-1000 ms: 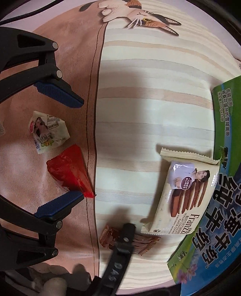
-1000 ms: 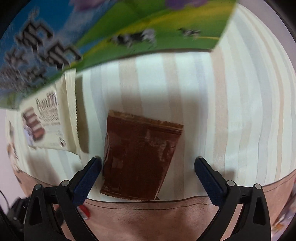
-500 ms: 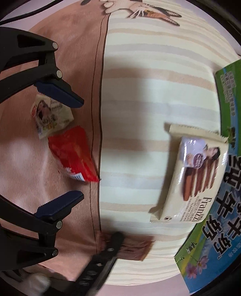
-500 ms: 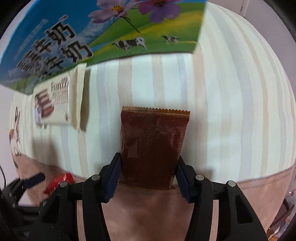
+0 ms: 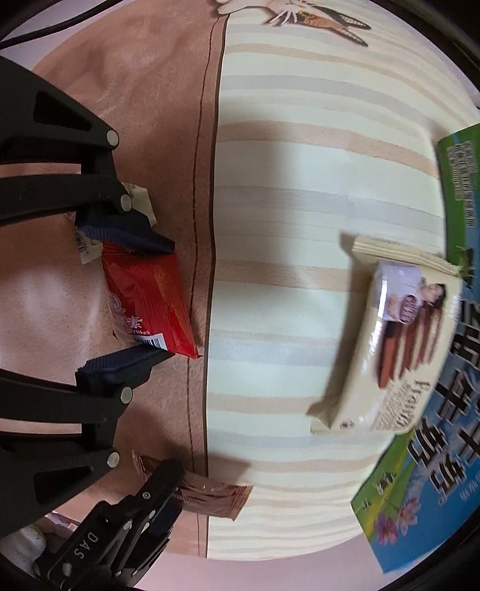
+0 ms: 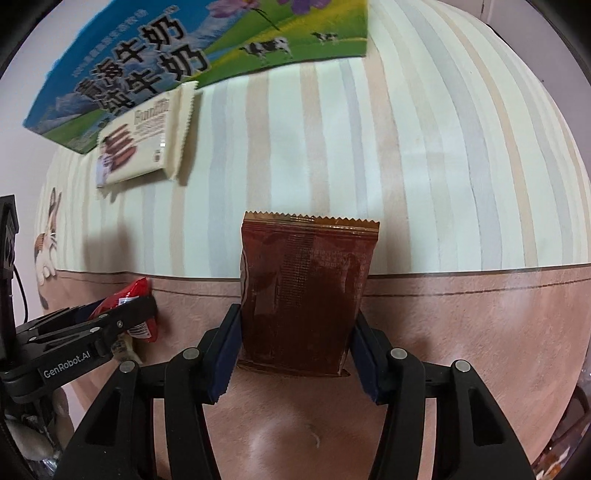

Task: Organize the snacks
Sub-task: 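Carry both packets into the box and open both tools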

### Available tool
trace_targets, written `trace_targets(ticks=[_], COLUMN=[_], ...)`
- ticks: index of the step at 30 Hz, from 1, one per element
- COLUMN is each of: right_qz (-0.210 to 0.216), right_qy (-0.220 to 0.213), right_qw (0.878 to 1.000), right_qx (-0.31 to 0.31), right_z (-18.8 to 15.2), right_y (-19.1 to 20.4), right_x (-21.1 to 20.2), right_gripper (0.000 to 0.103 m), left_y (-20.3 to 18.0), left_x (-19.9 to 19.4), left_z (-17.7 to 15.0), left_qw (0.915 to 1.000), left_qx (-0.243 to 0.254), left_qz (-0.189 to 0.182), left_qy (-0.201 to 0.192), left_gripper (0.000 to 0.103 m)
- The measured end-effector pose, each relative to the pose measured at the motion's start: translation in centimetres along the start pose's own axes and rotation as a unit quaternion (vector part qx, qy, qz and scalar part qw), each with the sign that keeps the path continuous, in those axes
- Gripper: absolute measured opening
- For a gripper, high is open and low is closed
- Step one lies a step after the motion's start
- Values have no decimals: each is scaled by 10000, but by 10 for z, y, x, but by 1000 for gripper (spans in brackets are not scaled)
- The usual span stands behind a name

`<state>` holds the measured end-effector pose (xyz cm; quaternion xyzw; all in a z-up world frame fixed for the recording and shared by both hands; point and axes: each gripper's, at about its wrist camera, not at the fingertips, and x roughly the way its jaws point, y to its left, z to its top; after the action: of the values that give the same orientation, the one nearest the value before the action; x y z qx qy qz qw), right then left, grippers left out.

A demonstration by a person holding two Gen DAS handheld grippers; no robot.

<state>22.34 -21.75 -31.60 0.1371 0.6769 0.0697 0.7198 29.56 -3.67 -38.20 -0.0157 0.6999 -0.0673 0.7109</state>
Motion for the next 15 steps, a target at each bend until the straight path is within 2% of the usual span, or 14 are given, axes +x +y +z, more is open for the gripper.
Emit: trace_targets(ticks=[3, 9, 13, 15], right_qz=[114, 472, 684, 755], right_qy=[-75, -443, -826, -1045], right_qw=[9998, 9974, 9935, 9908], right_qx=[-110, -306, -378, -422], right_z=[5, 17, 51, 87], right_y=[16, 40, 54, 63], right_x=[-6, -49, -88, -112], right_gripper=[58, 58, 58, 58], left_y=[-2, 4, 0, -4], left_x=[-15, -78, -133, -156], left_z=[2, 15, 38, 52], left_qw=[9999, 9971, 9914, 9883], left_qx=[48, 12, 97, 155], left_qz=[-46, -487, -799, -861], left_qy=[-117, -583, -1035, -1250], left_gripper=[46, 46, 46, 46])
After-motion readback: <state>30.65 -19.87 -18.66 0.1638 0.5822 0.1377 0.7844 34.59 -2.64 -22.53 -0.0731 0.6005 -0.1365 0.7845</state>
